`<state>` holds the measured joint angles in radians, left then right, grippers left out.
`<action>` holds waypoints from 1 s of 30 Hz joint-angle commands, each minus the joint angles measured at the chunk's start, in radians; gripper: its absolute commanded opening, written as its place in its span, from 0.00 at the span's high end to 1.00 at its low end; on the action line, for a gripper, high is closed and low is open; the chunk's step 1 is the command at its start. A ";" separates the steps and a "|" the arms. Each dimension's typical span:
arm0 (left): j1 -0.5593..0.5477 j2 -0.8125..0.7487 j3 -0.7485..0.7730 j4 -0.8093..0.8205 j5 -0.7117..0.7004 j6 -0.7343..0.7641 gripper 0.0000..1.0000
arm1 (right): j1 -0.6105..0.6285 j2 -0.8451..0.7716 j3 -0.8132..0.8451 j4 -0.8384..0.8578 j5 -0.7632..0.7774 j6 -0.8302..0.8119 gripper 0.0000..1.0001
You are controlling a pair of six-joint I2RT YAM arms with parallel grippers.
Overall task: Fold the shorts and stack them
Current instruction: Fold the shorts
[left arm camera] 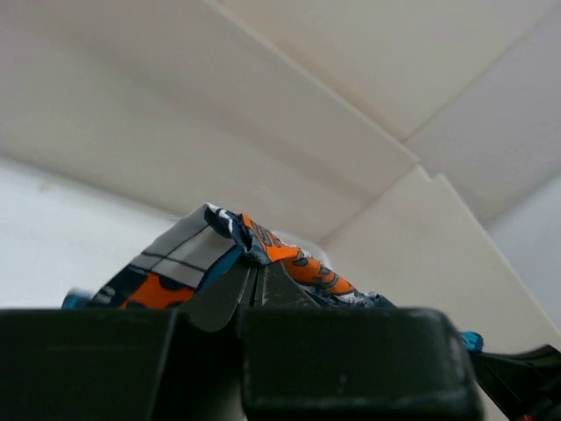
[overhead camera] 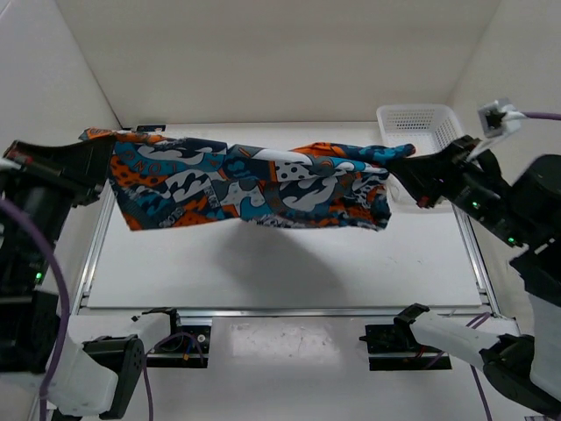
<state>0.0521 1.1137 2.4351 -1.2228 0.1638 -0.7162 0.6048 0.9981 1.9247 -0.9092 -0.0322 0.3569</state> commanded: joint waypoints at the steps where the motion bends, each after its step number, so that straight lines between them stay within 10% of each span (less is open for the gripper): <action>1: 0.012 0.012 0.103 -0.012 -0.127 0.038 0.90 | -0.011 -0.053 0.031 -0.091 0.067 -0.064 1.00; 17: 0.012 0.332 -0.172 0.161 -0.106 0.087 0.90 | -0.034 0.184 -0.216 -0.039 0.483 -0.098 1.00; 30: 0.012 0.975 0.037 0.217 -0.078 0.158 0.90 | -0.312 0.818 -0.152 0.227 0.120 -0.041 1.00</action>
<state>0.0208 2.0754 2.3528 -1.0885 0.2123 -0.6125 0.3443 1.7473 1.6848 -0.6563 0.0677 0.3466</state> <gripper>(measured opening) 0.110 0.004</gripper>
